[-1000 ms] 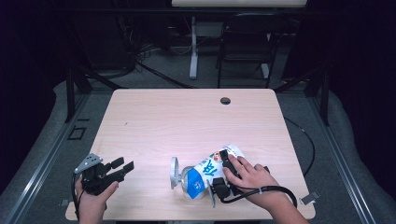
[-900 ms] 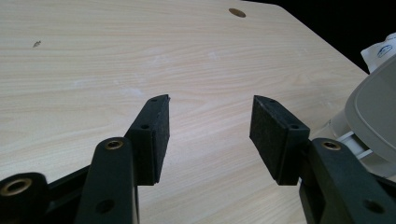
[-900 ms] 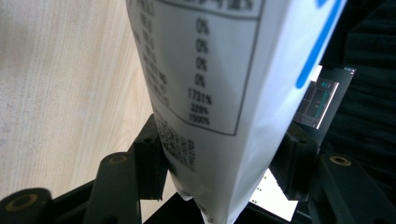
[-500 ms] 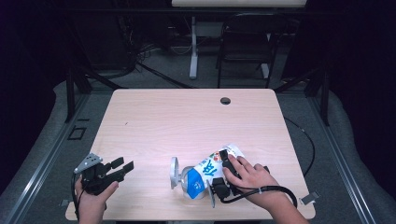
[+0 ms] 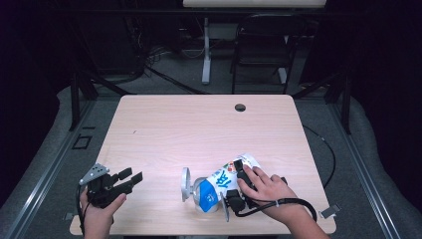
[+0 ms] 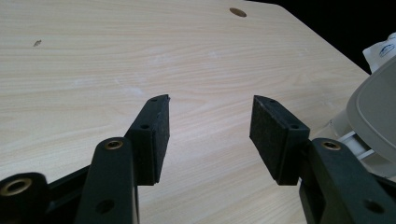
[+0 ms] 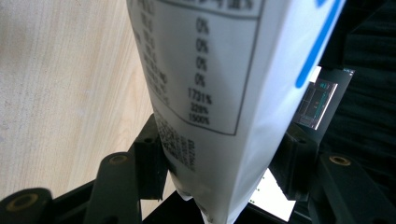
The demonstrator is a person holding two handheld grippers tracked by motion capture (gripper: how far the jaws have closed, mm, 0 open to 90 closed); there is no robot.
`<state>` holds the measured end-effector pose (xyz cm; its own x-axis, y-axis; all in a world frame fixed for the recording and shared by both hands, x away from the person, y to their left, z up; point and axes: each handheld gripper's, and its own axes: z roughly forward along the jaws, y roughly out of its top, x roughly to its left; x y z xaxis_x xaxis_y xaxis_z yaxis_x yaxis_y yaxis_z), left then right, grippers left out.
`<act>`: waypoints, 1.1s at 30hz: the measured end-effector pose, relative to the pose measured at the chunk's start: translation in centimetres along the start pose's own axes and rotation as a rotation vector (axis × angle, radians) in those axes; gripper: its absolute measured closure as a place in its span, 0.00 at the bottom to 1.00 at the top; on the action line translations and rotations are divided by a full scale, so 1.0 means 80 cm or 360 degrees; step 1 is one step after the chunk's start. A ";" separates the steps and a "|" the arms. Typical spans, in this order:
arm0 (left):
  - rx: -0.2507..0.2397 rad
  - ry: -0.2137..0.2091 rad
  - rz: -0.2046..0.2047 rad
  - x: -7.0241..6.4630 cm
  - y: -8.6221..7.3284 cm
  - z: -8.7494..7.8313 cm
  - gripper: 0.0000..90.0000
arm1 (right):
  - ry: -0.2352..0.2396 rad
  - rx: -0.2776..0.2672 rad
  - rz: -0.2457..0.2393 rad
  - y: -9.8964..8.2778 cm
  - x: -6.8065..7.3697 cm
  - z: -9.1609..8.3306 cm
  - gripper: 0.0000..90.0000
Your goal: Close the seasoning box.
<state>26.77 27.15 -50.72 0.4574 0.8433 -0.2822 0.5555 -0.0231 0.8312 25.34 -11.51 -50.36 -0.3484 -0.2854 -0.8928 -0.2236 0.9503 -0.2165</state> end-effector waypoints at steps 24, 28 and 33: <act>0.0003 0.0011 -0.0009 0.001 -0.001 0.000 0.53 | -0.0010 0.0026 -0.0042 0.001 -0.002 -0.002 0.51; 0.0008 0.0016 -0.0009 0.002 -0.001 0.000 0.53 | -0.0009 0.0005 -0.0036 0.001 -0.001 -0.001 0.51; 0.0004 0.0019 -0.0017 0.003 -0.001 0.000 0.53 | -0.0006 0.0005 -0.0042 0.001 -0.002 -0.001 0.51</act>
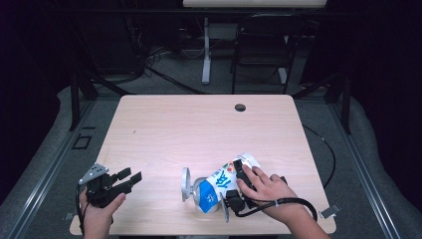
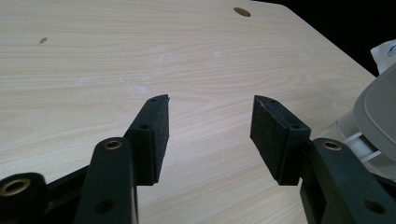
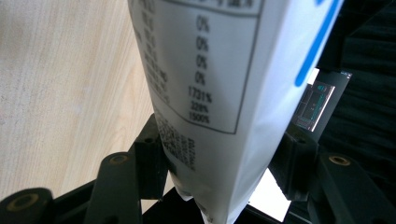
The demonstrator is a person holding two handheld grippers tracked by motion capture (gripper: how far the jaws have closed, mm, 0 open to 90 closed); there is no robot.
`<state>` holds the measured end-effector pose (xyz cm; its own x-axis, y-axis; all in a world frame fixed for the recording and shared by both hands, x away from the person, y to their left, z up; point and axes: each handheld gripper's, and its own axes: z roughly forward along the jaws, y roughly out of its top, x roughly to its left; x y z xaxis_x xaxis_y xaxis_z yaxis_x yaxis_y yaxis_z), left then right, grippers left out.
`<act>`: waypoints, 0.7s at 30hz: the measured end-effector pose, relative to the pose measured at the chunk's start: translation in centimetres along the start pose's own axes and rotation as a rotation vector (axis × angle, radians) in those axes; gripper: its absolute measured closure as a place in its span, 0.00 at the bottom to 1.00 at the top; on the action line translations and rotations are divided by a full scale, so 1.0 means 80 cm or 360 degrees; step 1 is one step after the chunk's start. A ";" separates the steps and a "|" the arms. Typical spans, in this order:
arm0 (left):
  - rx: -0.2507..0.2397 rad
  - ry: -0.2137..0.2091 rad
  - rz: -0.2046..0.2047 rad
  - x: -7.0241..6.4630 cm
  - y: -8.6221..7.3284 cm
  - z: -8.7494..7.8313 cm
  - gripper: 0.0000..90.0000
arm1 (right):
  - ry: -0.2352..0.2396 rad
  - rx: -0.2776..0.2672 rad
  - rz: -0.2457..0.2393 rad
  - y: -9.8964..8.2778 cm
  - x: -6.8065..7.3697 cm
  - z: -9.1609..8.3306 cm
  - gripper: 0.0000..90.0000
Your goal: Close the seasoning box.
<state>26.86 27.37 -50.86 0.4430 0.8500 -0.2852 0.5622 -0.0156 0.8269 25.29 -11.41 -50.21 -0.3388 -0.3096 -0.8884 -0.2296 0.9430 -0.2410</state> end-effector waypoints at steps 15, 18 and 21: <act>0.0000 -0.0003 -0.0004 0.001 0.000 0.000 0.53 | 0.0002 0.0008 -0.0022 0.001 -0.002 -0.001 0.51; 0.0000 -0.0002 -0.0006 0.002 -0.001 0.000 0.53 | 0.0003 0.0006 -0.0026 0.001 -0.002 -0.001 0.51; -0.0001 -0.0002 -0.0006 0.001 0.000 0.000 0.53 | 0.0002 0.0006 -0.0029 0.001 -0.002 -0.001 0.51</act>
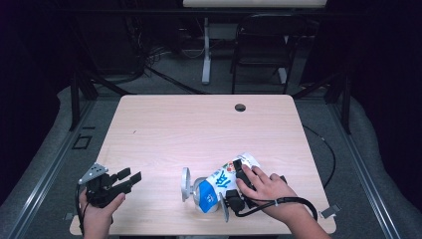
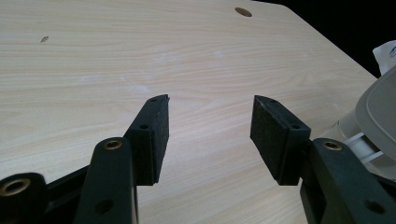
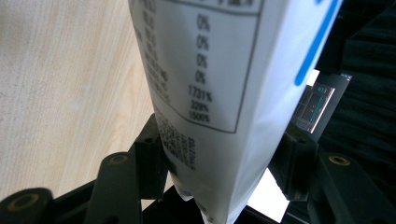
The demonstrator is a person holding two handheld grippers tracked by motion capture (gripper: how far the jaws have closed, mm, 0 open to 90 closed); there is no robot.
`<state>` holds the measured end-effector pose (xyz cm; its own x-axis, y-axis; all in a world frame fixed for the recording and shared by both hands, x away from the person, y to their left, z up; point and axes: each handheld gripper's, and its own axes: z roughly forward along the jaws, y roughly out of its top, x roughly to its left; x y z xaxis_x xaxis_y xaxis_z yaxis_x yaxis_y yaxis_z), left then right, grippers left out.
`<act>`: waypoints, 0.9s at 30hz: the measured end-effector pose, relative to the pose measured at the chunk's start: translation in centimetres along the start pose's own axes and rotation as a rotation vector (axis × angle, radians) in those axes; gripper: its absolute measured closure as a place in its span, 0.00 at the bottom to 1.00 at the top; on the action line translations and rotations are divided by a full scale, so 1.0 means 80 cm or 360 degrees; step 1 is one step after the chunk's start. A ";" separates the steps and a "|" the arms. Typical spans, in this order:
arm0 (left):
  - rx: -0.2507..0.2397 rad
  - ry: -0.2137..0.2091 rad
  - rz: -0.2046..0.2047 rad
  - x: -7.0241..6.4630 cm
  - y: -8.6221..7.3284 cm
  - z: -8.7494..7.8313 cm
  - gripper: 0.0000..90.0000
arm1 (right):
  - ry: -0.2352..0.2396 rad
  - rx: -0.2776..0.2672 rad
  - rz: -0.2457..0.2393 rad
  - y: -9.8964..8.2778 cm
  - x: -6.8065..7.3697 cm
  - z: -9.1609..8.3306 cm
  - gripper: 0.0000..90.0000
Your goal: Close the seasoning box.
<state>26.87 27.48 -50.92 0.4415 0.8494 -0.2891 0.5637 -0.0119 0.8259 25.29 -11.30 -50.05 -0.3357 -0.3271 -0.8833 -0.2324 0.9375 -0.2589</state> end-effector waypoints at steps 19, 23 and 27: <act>-0.0009 0.0002 0.0003 0.000 0.000 0.000 0.53 | 0.0000 -0.0002 -0.0021 0.000 -0.001 -0.001 0.51; -0.0007 0.0003 0.0000 0.000 0.000 0.000 0.53 | -0.0001 -0.0003 -0.0022 0.000 -0.001 -0.001 0.51; -0.0008 0.0003 0.0000 0.000 0.000 0.000 0.53 | -0.0002 -0.0004 -0.0024 0.000 -0.001 -0.001 0.51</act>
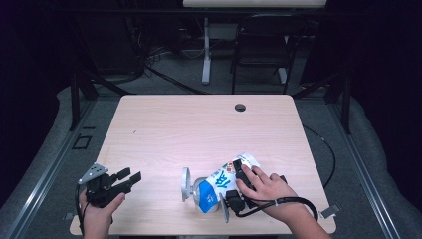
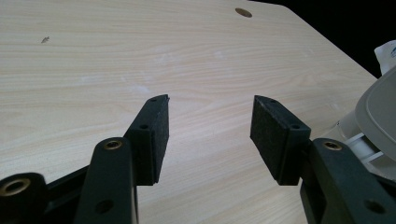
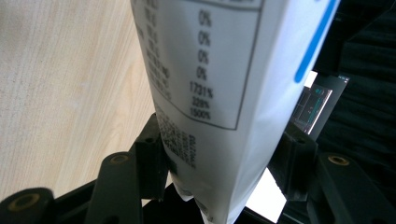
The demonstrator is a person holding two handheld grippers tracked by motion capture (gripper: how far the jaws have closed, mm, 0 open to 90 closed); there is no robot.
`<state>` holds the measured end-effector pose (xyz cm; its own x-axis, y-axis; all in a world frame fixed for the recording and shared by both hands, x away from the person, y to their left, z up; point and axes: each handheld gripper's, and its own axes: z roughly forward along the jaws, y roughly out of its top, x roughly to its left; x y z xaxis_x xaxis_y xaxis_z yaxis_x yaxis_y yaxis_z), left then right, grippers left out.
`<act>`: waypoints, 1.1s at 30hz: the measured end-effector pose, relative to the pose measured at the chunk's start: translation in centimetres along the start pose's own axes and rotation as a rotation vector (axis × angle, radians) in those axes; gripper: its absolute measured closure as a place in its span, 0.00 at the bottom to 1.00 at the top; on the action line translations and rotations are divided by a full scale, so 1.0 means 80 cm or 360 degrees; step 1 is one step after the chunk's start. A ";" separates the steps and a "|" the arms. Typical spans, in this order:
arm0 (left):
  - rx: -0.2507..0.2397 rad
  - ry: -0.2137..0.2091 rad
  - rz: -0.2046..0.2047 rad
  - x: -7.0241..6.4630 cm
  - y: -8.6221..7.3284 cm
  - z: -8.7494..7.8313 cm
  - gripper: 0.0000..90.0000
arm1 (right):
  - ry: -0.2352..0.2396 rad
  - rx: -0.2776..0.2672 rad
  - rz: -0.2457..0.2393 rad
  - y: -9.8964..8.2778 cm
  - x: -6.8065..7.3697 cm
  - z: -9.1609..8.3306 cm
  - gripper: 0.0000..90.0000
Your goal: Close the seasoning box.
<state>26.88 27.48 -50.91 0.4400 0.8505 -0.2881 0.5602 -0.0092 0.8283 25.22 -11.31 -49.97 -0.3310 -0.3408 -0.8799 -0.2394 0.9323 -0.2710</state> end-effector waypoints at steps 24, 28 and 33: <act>0.0005 0.0004 -0.0003 0.001 0.000 0.000 0.53 | -0.0008 0.0000 -0.0009 0.000 0.000 0.000 0.52; 0.0004 0.0003 -0.0003 0.001 0.000 0.000 0.53 | -0.0011 0.0002 -0.0016 0.000 0.000 0.000 0.52; 0.0005 0.0004 -0.0002 0.001 0.000 -0.001 0.53 | -0.0012 0.0001 -0.0023 0.000 0.000 0.000 0.52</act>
<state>26.87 27.59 -50.92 0.4373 0.8519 -0.2881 0.5629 -0.0094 0.8265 25.18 -11.28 -49.95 -0.3203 -0.3533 -0.8790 -0.2433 0.9274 -0.2840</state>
